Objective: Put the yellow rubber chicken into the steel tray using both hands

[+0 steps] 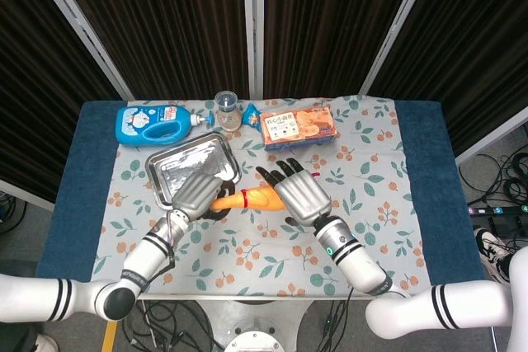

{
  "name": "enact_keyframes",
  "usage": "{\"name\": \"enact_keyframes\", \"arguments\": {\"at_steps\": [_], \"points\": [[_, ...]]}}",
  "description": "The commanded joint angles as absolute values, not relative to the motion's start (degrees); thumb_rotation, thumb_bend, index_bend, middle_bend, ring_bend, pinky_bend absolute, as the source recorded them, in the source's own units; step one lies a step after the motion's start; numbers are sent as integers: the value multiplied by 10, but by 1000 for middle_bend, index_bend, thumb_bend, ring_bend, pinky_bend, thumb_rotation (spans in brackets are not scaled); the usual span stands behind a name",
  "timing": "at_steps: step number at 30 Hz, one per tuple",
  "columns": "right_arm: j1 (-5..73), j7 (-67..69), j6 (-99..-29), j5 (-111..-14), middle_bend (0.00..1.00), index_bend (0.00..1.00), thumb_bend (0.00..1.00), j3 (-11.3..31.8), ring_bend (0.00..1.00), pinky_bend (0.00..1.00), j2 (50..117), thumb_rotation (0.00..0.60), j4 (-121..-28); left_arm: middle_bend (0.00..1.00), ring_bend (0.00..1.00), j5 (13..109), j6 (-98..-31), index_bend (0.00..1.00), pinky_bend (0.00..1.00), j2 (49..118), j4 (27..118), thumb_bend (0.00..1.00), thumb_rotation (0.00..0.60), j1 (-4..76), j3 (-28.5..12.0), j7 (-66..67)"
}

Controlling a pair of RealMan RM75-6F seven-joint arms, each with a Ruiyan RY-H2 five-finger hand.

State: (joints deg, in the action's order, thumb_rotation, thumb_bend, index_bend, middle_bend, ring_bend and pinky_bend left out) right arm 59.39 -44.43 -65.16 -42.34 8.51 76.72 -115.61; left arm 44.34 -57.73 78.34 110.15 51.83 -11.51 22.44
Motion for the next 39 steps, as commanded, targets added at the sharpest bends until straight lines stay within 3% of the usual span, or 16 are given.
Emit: {"name": "enact_keyframes", "arguments": {"at_steps": [1,9,13,17,19,21,24,30,39], "points": [[597,-452,-654,-416,338,94,44,85,142,118,772,600,-1156,872,832,440,-574,778,938,780,1100,831,600,520,-118,221],[603,-462,-666,-400,543,430,345,92,325,137,786,600,-1150,873,831,446,-576,778,937,773,1104,830,600,516,-117,211],[603,-464,-668,-401,517,422,352,91,331,144,787,600,-1150,873,831,448,-574,779,938,771,1106,831,600,516,-116,206],[603,-465,-669,-405,474,360,241,89,328,145,791,600,-1146,873,831,448,-571,779,938,768,1106,830,600,516,-116,203],[605,-468,-669,-403,480,357,248,89,328,144,795,600,-1143,873,831,449,-572,779,938,768,1107,831,600,517,-117,201],[607,-471,-670,-400,538,415,371,90,355,144,800,600,-1139,873,831,450,-574,779,938,768,1108,831,600,516,-117,201],[608,-465,-665,-394,681,603,646,94,472,175,804,600,-1138,873,831,452,-575,779,938,766,1110,830,600,516,-117,201],[607,-440,-639,-395,865,817,970,96,638,215,800,600,-1137,874,831,458,-580,780,938,764,1113,831,600,513,-115,199],[607,-414,-609,-390,943,973,1000,91,712,226,788,600,-1145,875,832,465,-584,780,938,762,1116,830,600,511,-114,197]]}}
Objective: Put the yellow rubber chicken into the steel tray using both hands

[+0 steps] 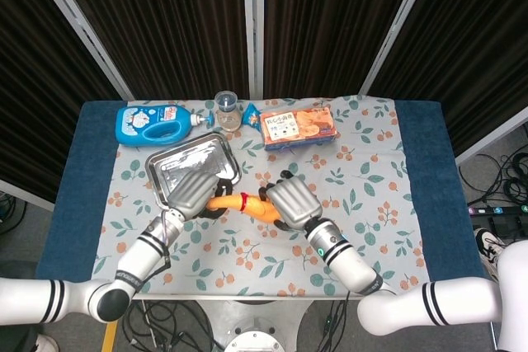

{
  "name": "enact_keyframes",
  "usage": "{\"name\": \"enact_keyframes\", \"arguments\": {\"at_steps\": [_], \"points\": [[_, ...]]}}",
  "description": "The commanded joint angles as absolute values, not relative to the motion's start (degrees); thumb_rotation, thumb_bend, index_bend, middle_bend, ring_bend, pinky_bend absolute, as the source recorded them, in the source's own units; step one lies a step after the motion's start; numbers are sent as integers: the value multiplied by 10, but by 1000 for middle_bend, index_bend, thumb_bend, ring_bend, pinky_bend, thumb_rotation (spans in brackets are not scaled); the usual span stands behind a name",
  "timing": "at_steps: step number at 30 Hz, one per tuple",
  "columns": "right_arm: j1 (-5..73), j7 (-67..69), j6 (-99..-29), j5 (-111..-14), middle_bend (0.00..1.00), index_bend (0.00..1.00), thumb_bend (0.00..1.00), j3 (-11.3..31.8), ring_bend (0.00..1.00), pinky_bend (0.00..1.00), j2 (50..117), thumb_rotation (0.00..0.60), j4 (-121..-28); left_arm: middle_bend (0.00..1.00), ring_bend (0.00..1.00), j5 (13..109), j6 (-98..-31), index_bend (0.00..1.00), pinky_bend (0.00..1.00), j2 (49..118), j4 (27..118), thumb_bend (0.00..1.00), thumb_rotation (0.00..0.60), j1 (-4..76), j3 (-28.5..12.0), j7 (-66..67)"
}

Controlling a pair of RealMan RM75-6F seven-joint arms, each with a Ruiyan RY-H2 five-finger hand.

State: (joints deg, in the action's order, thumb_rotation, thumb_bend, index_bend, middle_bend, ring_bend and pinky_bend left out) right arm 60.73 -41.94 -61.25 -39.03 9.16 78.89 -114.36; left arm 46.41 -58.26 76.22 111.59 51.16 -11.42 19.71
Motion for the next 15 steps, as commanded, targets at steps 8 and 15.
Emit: {"name": "enact_keyframes", "arguments": {"at_steps": [8,15], "points": [[600,-396,-613,-401,780,624,716,92,542,190,765,600,-1157,875,831,474,-594,780,938,764,1110,830,600,505,-109,199],[582,-383,-637,-422,251,3,11,90,121,124,742,600,-1169,870,826,492,-603,779,933,769,1096,831,600,492,-97,198]]}}
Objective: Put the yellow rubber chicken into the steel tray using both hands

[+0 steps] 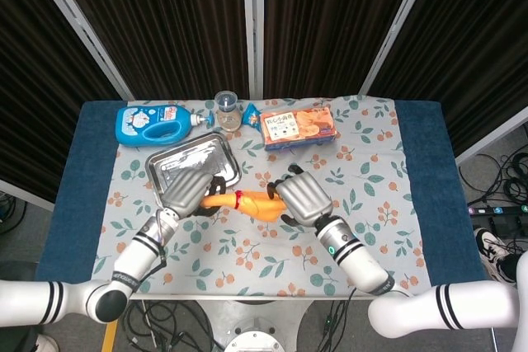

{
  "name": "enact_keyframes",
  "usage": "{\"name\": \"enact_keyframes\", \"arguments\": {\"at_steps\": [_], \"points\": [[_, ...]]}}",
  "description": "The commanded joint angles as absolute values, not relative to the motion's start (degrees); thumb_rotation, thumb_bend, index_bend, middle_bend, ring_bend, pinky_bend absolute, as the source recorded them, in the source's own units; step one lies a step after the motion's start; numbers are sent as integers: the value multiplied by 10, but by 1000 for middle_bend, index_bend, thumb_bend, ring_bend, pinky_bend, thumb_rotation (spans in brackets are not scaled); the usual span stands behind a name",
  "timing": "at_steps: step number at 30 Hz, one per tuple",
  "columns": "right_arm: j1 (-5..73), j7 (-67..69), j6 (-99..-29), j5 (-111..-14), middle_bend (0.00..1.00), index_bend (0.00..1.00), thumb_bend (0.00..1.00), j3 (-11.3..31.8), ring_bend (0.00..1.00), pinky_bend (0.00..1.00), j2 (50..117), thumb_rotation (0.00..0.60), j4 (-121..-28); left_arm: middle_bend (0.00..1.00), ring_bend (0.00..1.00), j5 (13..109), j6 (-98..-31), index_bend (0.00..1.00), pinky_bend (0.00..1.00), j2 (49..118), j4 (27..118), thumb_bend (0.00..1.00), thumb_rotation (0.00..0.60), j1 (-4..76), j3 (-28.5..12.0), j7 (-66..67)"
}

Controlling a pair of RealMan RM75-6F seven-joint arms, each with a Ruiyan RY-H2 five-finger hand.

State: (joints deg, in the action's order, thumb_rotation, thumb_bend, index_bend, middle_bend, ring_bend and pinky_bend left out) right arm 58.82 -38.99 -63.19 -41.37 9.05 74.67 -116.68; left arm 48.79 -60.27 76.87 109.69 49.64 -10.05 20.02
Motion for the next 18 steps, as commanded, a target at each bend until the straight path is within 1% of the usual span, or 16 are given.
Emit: {"name": "enact_keyframes", "arguments": {"at_steps": [1,3,6,11,14,18], "points": [[579,-380,-640,-429,220,0,4,89,100,117,740,600,-1169,870,826,494,-603,779,933,768,1096,831,600,490,-96,196],[570,-370,-645,-442,152,0,0,88,55,95,733,600,-1171,868,823,503,-607,779,931,768,1091,831,600,486,-92,196],[555,-350,-650,-460,112,0,0,88,36,88,715,600,-1176,867,820,507,-608,779,929,768,1080,831,600,481,-88,197],[521,-311,-662,-501,103,0,0,84,36,87,667,600,-1190,856,804,505,-602,778,918,777,1033,830,600,475,-82,195],[488,-276,-669,-540,103,0,0,73,36,87,626,600,-1200,849,794,509,-594,777,907,792,983,830,600,467,-80,173],[446,-233,-678,-596,103,0,0,55,36,87,580,600,-1200,837,766,525,-579,774,864,809,914,830,600,457,-77,142]]}}
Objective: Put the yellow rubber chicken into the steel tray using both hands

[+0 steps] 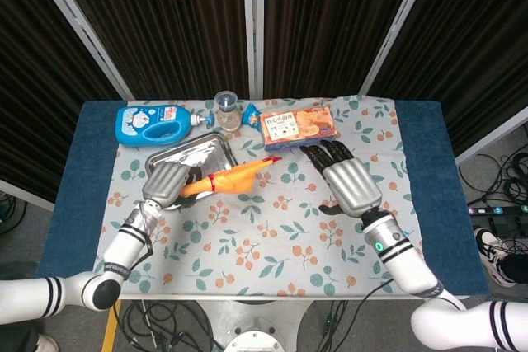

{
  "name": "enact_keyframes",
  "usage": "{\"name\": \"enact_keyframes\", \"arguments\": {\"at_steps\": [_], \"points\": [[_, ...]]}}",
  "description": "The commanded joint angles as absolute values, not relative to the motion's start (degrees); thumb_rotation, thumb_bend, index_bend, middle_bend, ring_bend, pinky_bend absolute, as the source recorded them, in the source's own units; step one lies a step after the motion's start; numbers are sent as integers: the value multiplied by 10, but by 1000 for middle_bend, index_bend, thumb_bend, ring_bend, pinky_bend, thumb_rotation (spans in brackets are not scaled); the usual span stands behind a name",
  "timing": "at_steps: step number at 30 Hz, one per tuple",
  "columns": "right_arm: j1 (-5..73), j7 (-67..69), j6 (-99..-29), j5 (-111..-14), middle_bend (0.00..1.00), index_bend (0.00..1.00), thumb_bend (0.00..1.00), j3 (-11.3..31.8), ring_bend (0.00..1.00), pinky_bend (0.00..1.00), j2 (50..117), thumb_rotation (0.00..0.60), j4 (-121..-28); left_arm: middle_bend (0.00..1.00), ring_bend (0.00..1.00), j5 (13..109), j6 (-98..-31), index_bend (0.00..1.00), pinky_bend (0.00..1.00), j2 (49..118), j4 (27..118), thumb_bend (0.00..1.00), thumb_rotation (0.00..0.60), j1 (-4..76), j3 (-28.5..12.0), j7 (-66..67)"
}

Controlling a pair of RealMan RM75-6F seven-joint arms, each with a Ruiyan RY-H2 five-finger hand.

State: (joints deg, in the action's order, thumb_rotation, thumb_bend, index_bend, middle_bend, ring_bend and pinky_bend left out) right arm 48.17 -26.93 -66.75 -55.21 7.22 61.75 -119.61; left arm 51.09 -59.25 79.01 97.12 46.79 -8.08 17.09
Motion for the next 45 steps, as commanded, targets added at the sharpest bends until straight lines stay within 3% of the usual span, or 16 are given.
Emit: {"name": "enact_keyframes", "arguments": {"at_steps": [1,10,15,20,24,31,36,41,45], "points": [[436,-223,-681,-608,103,0,0,51,36,87,571,600,-1199,833,758,530,-578,774,856,814,897,830,600,454,-76,136],[371,-148,-695,-689,103,0,0,34,36,87,522,600,-1186,779,677,557,-561,757,810,870,755,830,600,438,-90,68],[355,-136,-692,-708,103,0,0,34,36,87,518,600,-1182,637,529,547,-542,616,677,894,714,813,600,439,-98,70],[345,-126,-685,-711,103,0,0,39,37,87,519,600,-1175,446,369,524,-536,417,590,912,696,667,600,439,-106,95],[339,-121,-679,-710,102,0,0,44,37,87,522,600,-1168,270,238,498,-533,287,476,914,704,463,600,438,-113,122],[327,-114,-675,-711,102,0,0,51,36,87,526,600,-1161,103,107,475,-541,194,281,915,715,162,600,429,-125,140],[319,-107,-674,-711,102,0,0,56,36,87,526,600,-1158,68,80,469,-537,172,224,914,718,63,600,425,-135,131],[309,-100,-674,-713,102,0,0,59,37,87,521,600,-1156,65,76,487,-547,167,221,891,748,49,600,411,-146,103],[295,-86,-678,-720,103,0,2,57,36,87,514,600,-1150,65,76,519,-563,166,216,831,814,50,600,378,-152,54]]}}
